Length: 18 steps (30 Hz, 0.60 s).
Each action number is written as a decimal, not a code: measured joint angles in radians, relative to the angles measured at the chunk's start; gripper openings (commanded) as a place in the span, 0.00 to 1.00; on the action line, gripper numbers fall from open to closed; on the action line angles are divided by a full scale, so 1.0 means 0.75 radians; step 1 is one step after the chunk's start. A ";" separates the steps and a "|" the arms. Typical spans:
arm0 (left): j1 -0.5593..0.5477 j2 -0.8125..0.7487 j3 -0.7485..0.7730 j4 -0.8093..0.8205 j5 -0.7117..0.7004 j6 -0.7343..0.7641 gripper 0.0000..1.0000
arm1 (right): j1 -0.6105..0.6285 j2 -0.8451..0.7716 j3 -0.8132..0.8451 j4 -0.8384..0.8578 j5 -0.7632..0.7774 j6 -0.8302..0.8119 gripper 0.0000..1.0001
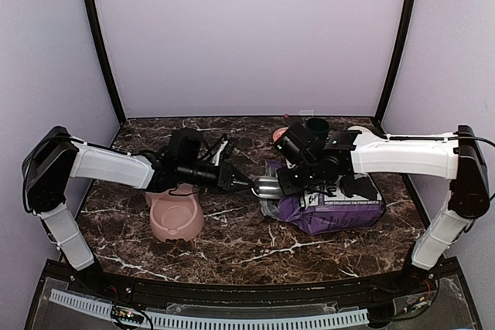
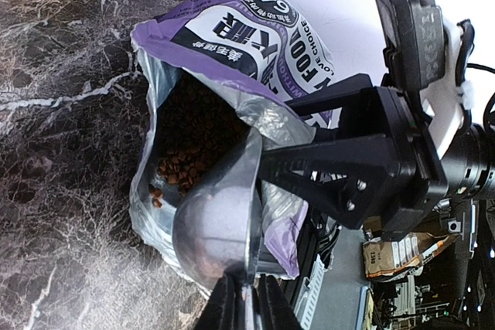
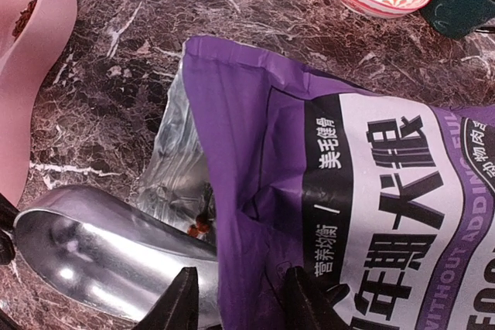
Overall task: Serve the pet food
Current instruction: Insert the spatula.
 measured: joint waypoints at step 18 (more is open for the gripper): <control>0.000 0.017 0.003 0.050 0.025 -0.079 0.00 | 0.035 0.068 0.016 -0.044 0.105 0.026 0.08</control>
